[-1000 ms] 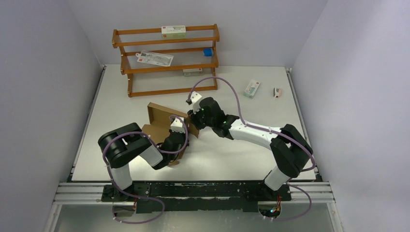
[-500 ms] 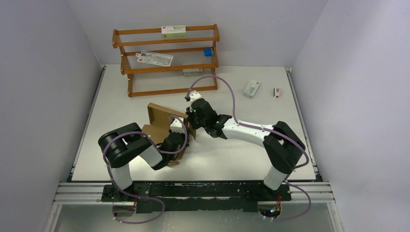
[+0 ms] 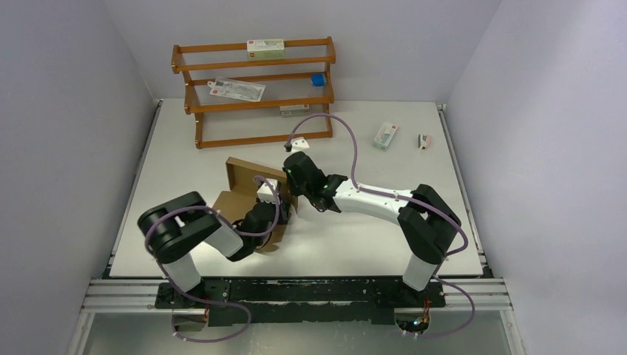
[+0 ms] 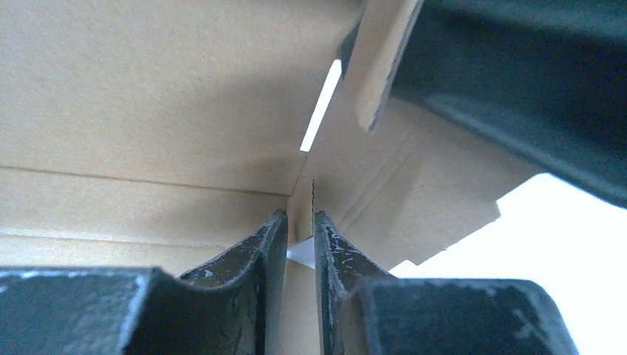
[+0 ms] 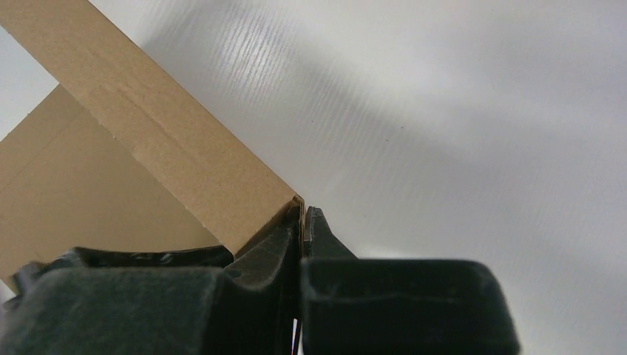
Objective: Fold the paper box
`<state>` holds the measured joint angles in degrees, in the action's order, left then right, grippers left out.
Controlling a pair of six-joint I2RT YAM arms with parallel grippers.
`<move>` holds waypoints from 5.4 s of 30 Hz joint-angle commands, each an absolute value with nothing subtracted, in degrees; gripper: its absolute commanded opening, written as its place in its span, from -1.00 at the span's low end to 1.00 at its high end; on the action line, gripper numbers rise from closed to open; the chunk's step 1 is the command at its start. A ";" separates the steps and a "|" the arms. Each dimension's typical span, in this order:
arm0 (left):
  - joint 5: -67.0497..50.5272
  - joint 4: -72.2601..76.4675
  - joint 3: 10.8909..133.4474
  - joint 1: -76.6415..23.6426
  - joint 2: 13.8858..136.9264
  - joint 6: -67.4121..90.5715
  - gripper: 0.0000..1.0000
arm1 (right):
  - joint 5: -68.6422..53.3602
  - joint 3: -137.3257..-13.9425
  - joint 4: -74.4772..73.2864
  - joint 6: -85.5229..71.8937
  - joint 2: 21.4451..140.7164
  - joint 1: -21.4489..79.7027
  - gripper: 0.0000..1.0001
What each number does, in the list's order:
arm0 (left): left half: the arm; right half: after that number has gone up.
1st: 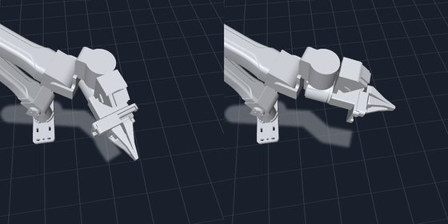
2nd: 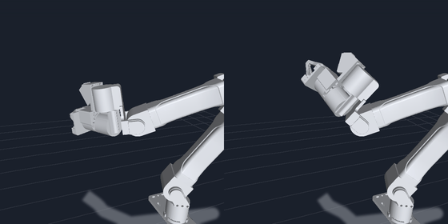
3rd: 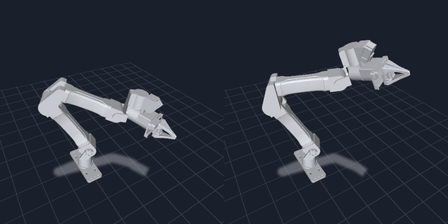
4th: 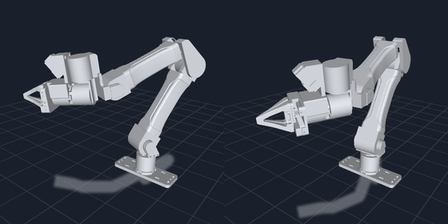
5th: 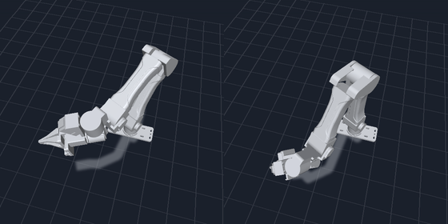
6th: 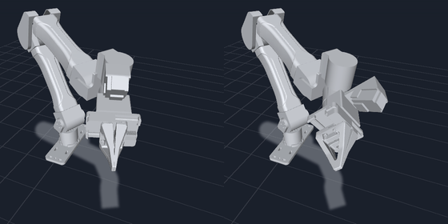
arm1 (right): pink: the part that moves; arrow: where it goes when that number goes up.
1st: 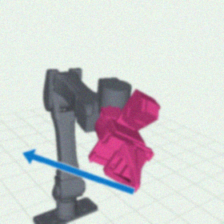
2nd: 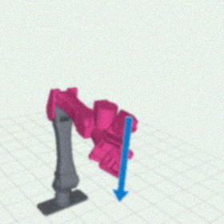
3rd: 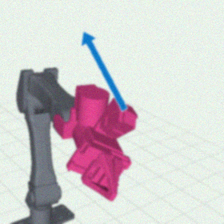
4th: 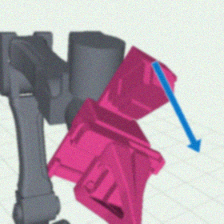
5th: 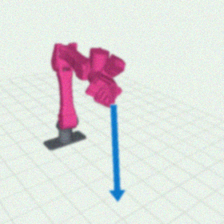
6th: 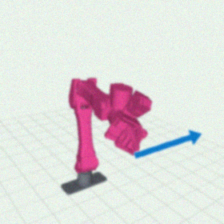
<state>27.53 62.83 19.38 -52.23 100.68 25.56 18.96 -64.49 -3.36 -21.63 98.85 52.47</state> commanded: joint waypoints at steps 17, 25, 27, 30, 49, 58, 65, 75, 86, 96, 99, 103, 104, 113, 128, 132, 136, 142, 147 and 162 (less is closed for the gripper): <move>26.12 29.17 18.14 -48.95 81.39 38.57 -0.37 | 20.95 -66.60 -2.89 -18.53 100.34 52.84 -1.00; 21.12 35.15 18.57 -48.95 89.52 43.91 -0.51 | 24.16 -66.22 -3.68 -23.55 99.71 52.82 -1.00; 19.21 37.03 18.64 -49.08 91.02 45.45 -0.53 | 24.78 -65.87 -3.57 -24.55 99.65 52.82 -1.00; 17.17 41.05 18.62 -49.86 93.11 47.15 -0.55 | 25.42 -64.76 -2.90 -26.51 99.53 52.80 -1.00; 16.52 56.08 20.97 -55.45 103.06 43.90 -0.52 | 29.35 -57.92 1.19 -33.33 97.44 52.82 -0.90; 15.19 69.09 19.48 -56.88 106.84 38.73 -0.23 | 30.58 -56.46 1.50 -34.46 97.31 52.82 -0.88; 20.04 68.21 21.71 -58.89 105.86 32.48 0.10 | 29.87 -56.52 1.40 -34.50 97.33 52.82 -0.88; 28.84 67.92 21.55 -58.89 106.36 32.09 0.13 | 29.62 -57.00 0.72 -34.04 97.13 52.82 -0.88; 31.80 48.85 15.23 -58.56 82.98 31.03 0.27 | 29.37 -59.56 0.18 -32.37 98.95 52.82 -0.89; 28.94 31.24 20.71 -40.60 79.30 29.50 0.17 | 29.03 -60.72 0.18 -31.09 100.41 52.81 -0.91; 25.16 30.42 25.29 -36.49 84.20 27.60 0.13 | 28.93 -60.94 0.18 -30.97 100.47 52.82 -0.91; 22.20 26.94 30.86 -33.57 91.05 26.76 -0.02 | 28.93 -61.38 -1.47 -30.76 100.27 52.82 -0.92; 20.88 26.23 31.80 -33.50 92.00 27.12 -0.06 | 28.90 -61.40 -1.50 -30.87 100.12 52.82 -0.92; 9.01 30.16 26.50 -34.07 94.22 33.26 -0.21 | 30.00 -62.68 -2.90 -31.31 100.06 52.82 -0.91; 4.96 34.74 20.53 -46.34 93.94 43.79 -0.35 | 31.63 -63.23 -4.79 -30.46 99.01 50.78 -0.86; 5.18 36.07 19.88 -49.33 94.30 45.99 -0.37 | 30.44 -62.02 -4.26 -30.94 97.58 49.12 -0.86; 6.03 37.64 21.01 -51.81 95.40 46.39 -0.37 | 29.11 -60.64 -3.05 -32.48 97.20 48.87 -0.85; 8.10 41.24 23.29 -54.84 99.12 46.26 -0.37 | 26.34 -61.53 -4.06 -34.39 98.56 48.69 -0.85; 9.80 40.24 24.48 -55.44 100.19 46.42 -0.39 | 26.98 -63.45 -6.94 -31.09 97.89 48.00 -0.77; 13.23 42.64 24.61 -57.38 100.49 46.93 -0.39 | 19.45 -56.23 -2.83 -34.45 94.14 45.09 -0.63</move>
<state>15.29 47.00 24.86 -55.40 98.04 46.98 23.11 -59.24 -2.90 -32.16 94.91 44.80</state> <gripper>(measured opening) 0.298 0.164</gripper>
